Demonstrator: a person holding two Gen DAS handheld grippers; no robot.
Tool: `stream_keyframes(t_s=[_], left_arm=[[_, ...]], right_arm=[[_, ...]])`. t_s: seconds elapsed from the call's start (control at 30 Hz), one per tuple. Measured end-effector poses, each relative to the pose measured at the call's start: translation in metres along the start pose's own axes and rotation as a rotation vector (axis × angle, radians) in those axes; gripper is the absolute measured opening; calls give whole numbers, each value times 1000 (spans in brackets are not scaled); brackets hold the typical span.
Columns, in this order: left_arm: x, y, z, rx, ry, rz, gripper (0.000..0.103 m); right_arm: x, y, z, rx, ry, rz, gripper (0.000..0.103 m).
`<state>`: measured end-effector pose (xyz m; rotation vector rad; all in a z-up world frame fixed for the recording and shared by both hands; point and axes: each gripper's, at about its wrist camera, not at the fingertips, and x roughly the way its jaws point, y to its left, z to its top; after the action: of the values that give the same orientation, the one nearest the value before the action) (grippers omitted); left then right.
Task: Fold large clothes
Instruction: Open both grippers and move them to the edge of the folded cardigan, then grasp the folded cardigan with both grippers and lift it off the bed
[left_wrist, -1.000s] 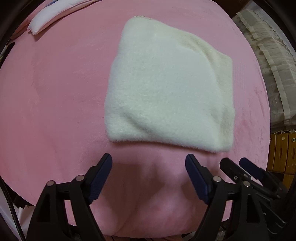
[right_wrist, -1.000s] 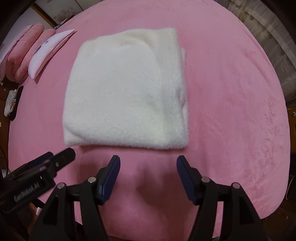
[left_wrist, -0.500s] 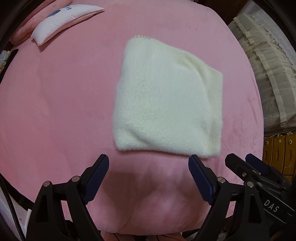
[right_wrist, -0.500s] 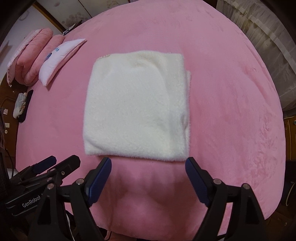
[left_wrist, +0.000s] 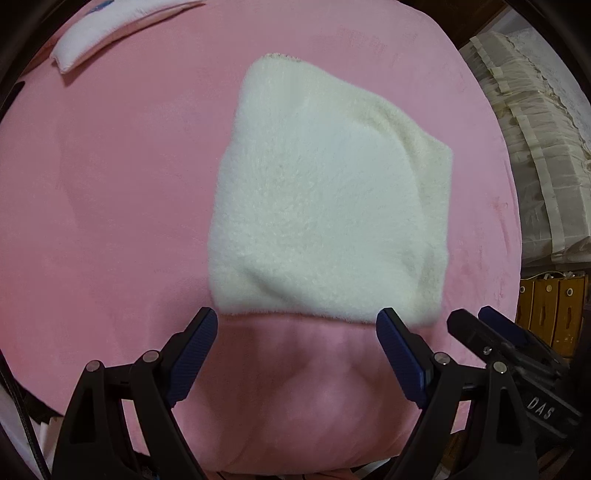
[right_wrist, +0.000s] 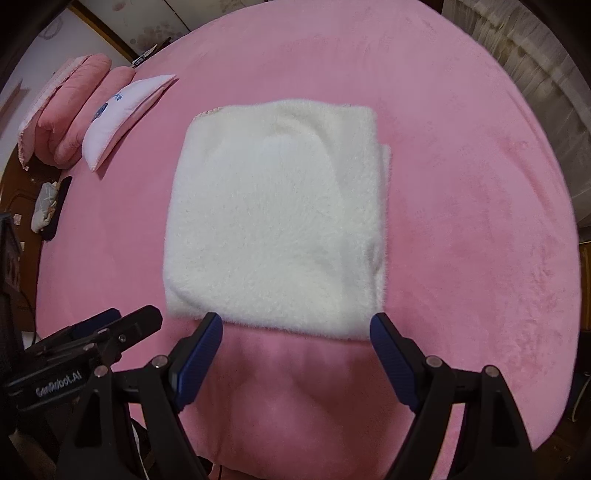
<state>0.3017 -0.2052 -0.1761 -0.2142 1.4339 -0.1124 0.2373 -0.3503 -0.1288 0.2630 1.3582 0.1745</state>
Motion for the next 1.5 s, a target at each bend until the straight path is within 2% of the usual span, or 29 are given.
stream_keyframes(t_s=[0.27, 0.3, 0.43, 0.57, 0.7, 0.87, 0.93, 0.97, 1.03, 1.1, 1.17, 1.27, 1.37, 1.5], left_arm=[[47, 32, 34, 31, 6, 4, 87], [50, 35, 39, 29, 13, -8, 87], [64, 48, 61, 13, 29, -61, 87], [85, 54, 80, 31, 52, -85, 87], [104, 62, 94, -5, 37, -191, 91], [114, 73, 99, -52, 2, -268, 91], [120, 77, 100, -66, 14, -294, 91], [123, 79, 102, -78, 23, -307, 91], [124, 81, 101, -100, 28, -305, 86], [118, 78, 97, -97, 7, -283, 77], [114, 78, 90, -134, -31, -263, 75], [103, 70, 80, -120, -100, -218, 68], [86, 73, 73, -119, -141, -227, 64], [63, 84, 56, -121, -165, -260, 61]], right_arm=[[66, -73, 23, 98, 53, 169, 82], [74, -81, 25, 114, 59, 185, 82], [110, -113, 35, 215, 74, 338, 82], [139, -128, 52, 259, 74, 419, 82], [158, -124, 70, 266, 49, 528, 82], [168, -111, 82, 233, 54, 537, 81], [165, -110, 79, 226, 42, 557, 65], [165, -110, 79, 226, 38, 566, 61], [162, -110, 77, 219, 23, 579, 44], [153, -105, 74, 203, -8, 580, 41], [144, -95, 73, 158, -47, 540, 39], [129, -83, 71, 130, -104, 500, 37], [108, -65, 65, 107, -167, 479, 37], [80, -35, 57, 36, -206, 431, 36]])
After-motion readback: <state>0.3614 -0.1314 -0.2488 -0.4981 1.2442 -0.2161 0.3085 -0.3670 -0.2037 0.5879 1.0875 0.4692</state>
